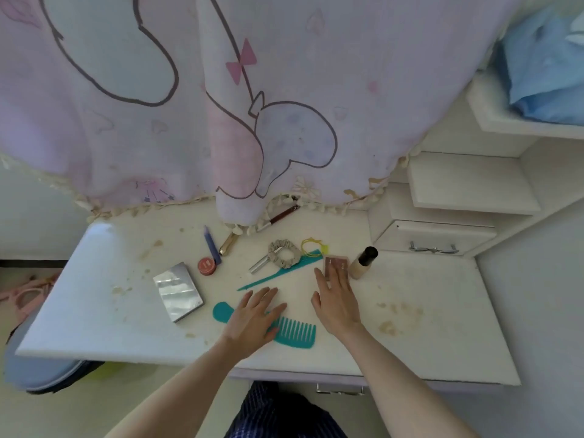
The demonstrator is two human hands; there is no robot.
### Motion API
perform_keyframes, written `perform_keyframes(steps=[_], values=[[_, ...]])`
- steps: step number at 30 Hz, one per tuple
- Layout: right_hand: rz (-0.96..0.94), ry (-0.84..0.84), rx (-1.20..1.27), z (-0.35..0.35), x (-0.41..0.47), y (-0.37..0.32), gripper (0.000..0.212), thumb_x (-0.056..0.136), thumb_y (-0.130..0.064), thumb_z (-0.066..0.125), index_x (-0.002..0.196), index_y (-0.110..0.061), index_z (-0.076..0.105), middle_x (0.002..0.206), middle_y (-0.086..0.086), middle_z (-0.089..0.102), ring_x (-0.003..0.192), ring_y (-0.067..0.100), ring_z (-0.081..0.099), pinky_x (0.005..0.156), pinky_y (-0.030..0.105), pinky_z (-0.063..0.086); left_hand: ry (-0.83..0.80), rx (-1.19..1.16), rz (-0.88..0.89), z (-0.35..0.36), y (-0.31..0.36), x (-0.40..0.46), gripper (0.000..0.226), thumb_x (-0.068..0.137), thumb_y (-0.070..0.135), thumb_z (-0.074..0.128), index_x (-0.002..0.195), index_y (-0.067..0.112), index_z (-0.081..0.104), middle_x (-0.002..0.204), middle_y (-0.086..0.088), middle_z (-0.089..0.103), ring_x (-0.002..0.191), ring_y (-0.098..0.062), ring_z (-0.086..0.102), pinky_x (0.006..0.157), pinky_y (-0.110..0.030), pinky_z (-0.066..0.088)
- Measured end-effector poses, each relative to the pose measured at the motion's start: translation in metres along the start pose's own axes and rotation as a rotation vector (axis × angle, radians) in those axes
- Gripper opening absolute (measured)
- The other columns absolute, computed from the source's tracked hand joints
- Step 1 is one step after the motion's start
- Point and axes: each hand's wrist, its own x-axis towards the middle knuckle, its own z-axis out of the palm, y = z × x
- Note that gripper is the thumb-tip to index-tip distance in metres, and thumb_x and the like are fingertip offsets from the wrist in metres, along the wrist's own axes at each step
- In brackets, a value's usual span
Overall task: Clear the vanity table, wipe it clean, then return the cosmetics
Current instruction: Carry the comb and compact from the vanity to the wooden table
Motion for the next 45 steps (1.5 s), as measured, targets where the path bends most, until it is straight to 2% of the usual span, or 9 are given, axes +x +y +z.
perform_keyframes(steps=[3, 7, 14, 17, 21, 26, 33, 38, 45], values=[[0.030, -0.012, -0.004, 0.010, 0.010, 0.003, 0.054, 0.081, -0.028, 0.031, 0.116, -0.001, 0.062, 0.129, 0.026, 0.053, 0.118, 0.039, 0.052, 0.092, 0.048, 0.045, 0.003, 0.029, 0.030, 0.002, -0.007, 0.014, 0.047, 0.079, 0.044, 0.035, 0.108, 0.028, 0.068, 0.116, -0.008, 0.065, 0.103, -0.024, 0.064, 0.082, -0.042, 0.054], [0.013, -0.016, -0.037, 0.015, 0.013, 0.002, 0.053, 0.082, -0.026, 0.031, 0.116, -0.001, 0.063, 0.129, 0.023, 0.054, 0.118, 0.036, 0.053, 0.090, 0.046, 0.049, 0.025, -0.019, 0.019, 0.003, -0.007, 0.032, 0.044, 0.075, 0.042, 0.061, 0.112, 0.018, 0.063, 0.116, -0.010, 0.066, 0.102, -0.025, 0.065, 0.083, -0.044, 0.052], [-0.012, -0.047, -0.066, 0.011, 0.018, 0.014, 0.051, 0.083, -0.025, 0.031, 0.117, -0.003, 0.062, 0.126, 0.021, 0.057, 0.114, 0.035, 0.057, 0.088, 0.044, 0.052, -0.017, -0.035, 0.327, 0.003, -0.024, 0.018, 0.065, 0.084, 0.066, 0.032, 0.129, 0.023, 0.049, 0.133, -0.001, 0.053, 0.121, -0.018, 0.049, 0.099, -0.041, 0.043], [-0.039, 0.005, -0.087, 0.009, 0.020, 0.017, 0.043, 0.083, -0.024, 0.045, 0.116, -0.005, 0.062, 0.123, 0.019, 0.060, 0.112, 0.033, 0.059, 0.087, 0.041, 0.052, -0.051, -0.018, 0.258, 0.006, -0.028, 0.017, 0.054, 0.088, 0.059, 0.030, 0.127, 0.026, 0.049, 0.131, -0.003, 0.055, 0.119, -0.020, 0.052, 0.097, -0.041, 0.044], [-0.080, 0.008, -0.120, 0.010, 0.027, 0.021, 0.056, 0.055, -0.012, 0.082, 0.107, -0.001, 0.065, 0.116, 0.023, 0.062, 0.108, 0.038, 0.060, 0.084, 0.044, 0.054, 0.003, -0.012, 0.032, -0.002, -0.020, 0.029, 0.047, 0.084, 0.041, 0.036, 0.124, 0.018, 0.048, 0.124, -0.014, 0.060, 0.108, -0.030, 0.061, 0.090, -0.042, 0.049], [-0.102, 0.062, -0.259, 0.012, 0.042, 0.020, 0.065, 0.042, 0.005, 0.078, 0.105, 0.006, 0.064, 0.113, 0.031, 0.060, 0.106, 0.048, 0.056, 0.087, 0.054, 0.048, 0.022, 0.046, -0.047, -0.012, -0.012, 0.045, 0.062, 0.055, 0.029, 0.082, 0.111, 0.008, 0.066, 0.112, -0.023, 0.064, 0.098, -0.037, 0.064, 0.079, -0.044, 0.054], [-0.043, 0.071, -0.270, 0.014, 0.058, 0.016, 0.089, 0.029, -0.003, 0.088, 0.107, 0.010, 0.047, 0.090, 0.029, 0.065, 0.082, 0.042, 0.064, 0.078, 0.049, 0.054, -0.001, 0.033, -0.148, -0.014, -0.004, 0.059, 0.088, 0.036, 0.010, 0.089, 0.111, 0.003, 0.044, 0.092, -0.018, 0.065, 0.074, -0.031, 0.062, 0.057, -0.036, 0.056], [0.024, 0.067, -0.231, 0.016, 0.068, 0.021, 0.074, 0.022, 0.002, 0.089, 0.092, 0.012, 0.067, 0.088, 0.031, 0.066, 0.082, 0.045, 0.066, 0.067, 0.047, 0.057, -0.021, 0.062, -0.223, -0.024, 0.007, 0.068, 0.079, 0.029, 0.006, 0.091, 0.104, -0.002, 0.067, 0.084, -0.021, 0.065, 0.065, -0.032, 0.062, 0.049, -0.036, 0.054], [-0.058, 0.212, -0.314, 0.005, 0.073, 0.024, 0.062, 0.034, -0.003, 0.087, 0.093, 0.003, 0.070, 0.066, 0.019, 0.061, 0.058, 0.031, 0.058, 0.056, 0.033, 0.053, -0.026, 0.009, -0.252, -0.031, 0.006, 0.076, 0.080, 0.022, 0.007, 0.092, 0.099, 0.000, 0.071, 0.063, -0.011, 0.062, 0.048, -0.024, 0.058, 0.028, -0.024, 0.040]])
